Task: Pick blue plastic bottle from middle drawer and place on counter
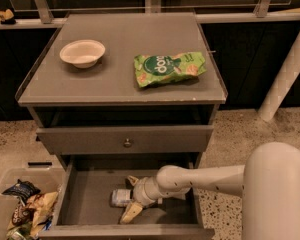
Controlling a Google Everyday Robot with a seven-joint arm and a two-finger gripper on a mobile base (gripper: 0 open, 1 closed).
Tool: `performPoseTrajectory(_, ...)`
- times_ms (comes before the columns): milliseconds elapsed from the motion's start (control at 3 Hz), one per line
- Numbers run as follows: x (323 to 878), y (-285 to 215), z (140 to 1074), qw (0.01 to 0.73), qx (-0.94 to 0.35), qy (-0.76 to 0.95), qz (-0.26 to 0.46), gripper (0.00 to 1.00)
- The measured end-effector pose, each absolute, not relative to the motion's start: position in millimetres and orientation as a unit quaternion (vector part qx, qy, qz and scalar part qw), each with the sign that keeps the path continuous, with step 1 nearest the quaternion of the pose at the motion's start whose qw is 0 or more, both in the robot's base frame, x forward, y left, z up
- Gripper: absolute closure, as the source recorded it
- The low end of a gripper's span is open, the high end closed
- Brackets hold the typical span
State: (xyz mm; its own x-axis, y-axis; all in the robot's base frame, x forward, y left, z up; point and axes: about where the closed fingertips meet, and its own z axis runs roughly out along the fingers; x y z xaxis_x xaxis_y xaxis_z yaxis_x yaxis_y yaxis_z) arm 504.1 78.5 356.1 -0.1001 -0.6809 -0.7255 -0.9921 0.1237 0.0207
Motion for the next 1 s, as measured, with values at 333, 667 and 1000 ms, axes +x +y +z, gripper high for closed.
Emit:
performPoseTrajectory(333,504.1,78.5,356.1,0.290,-0.605,0.691,0.269,0.14)
performPoseTrajectory(667,504.0,78.6,356.1,0.290,-0.605,0.691,0.269,0.37)
performPoseTrajectory(1000,504.0,78.6,356.1,0.290,-0.605,0.691,0.269,0.60)
